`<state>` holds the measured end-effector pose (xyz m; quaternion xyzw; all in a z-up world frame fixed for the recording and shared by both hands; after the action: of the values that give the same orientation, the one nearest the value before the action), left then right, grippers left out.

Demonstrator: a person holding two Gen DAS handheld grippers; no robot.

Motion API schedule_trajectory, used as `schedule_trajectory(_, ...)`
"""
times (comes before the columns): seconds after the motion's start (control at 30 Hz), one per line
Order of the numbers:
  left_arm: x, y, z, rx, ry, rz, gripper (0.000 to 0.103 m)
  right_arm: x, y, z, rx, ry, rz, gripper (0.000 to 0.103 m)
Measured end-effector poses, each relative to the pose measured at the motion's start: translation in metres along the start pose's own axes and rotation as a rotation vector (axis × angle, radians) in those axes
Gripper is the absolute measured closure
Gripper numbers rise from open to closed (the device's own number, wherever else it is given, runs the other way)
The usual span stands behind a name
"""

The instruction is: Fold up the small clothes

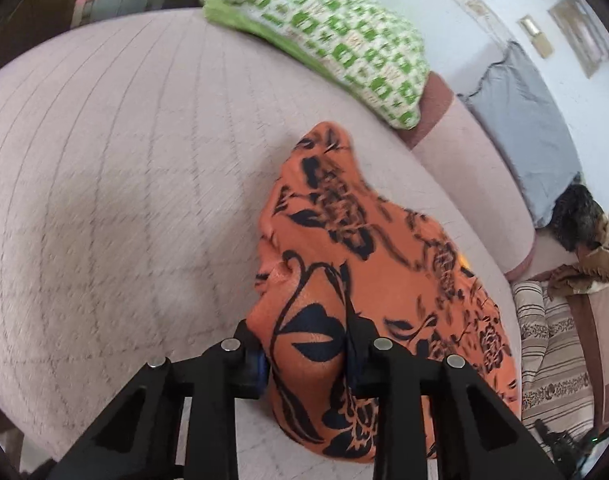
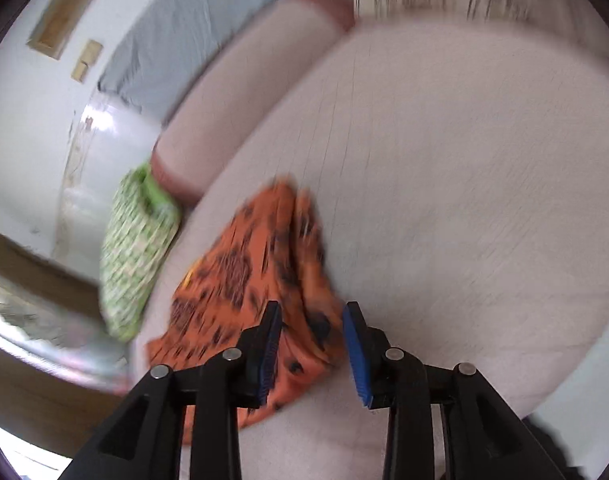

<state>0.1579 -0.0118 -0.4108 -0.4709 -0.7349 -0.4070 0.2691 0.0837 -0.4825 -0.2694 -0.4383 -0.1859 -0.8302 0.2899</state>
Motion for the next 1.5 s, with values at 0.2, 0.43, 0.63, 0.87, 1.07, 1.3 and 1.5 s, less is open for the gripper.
schedule_trajectory(0.2, 0.002, 0.007, -0.018, -0.089, -0.012, -0.025, 0.073, -0.02, -0.01, 0.081, 0.213, -0.015, -0.017, 0.071)
schedule_trajectory(0.43, -0.005, 0.008, -0.018, -0.118, 0.015, 0.005, 0.072, -0.152, -0.041, 0.174, 0.344, 0.067, 0.29, 0.075)
schedule_trajectory(0.63, 0.003, 0.008, -0.029, -0.181, -0.008, -0.028, 0.078, -0.206, -0.051, 0.145, 0.166, 0.162, 0.494, 0.092)
schedule_trajectory(0.87, 0.031, -0.008, -0.084, -0.243, -0.048, -0.126, 0.079, -0.099, -0.017, 0.079, 0.168, 0.222, 0.325, 0.087)
schedule_trajectory(1.07, 0.04, -0.016, -0.162, -0.369, -0.053, -0.104, 0.079, -0.022, 0.032, 0.001, 0.015, 0.286, 0.066, 0.087)
schedule_trajectory(1.3, -0.004, -0.049, -0.296, -0.566, -0.029, 0.021, 0.079, -0.012, 0.054, -0.047, -0.07, 0.354, 0.057, 0.087)
schedule_trajectory(1.5, -0.095, -0.116, -0.353, -0.64, 0.059, 0.268, 0.066, -0.019, 0.067, -0.041, -0.069, 0.403, 0.043, 0.087)
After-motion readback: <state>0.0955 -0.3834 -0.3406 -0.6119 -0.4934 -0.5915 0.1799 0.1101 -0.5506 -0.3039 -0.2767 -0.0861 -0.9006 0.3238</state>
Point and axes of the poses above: each gripper's, at about its wrist camera, not at the fingertips, and x roughly against the way its jaws point, z to its left, y to its top, the point moved 6 cm from there along -x, roughly the way its jaws point, and after that the axes turned 14 degrees about z, right-handed, at the moved point
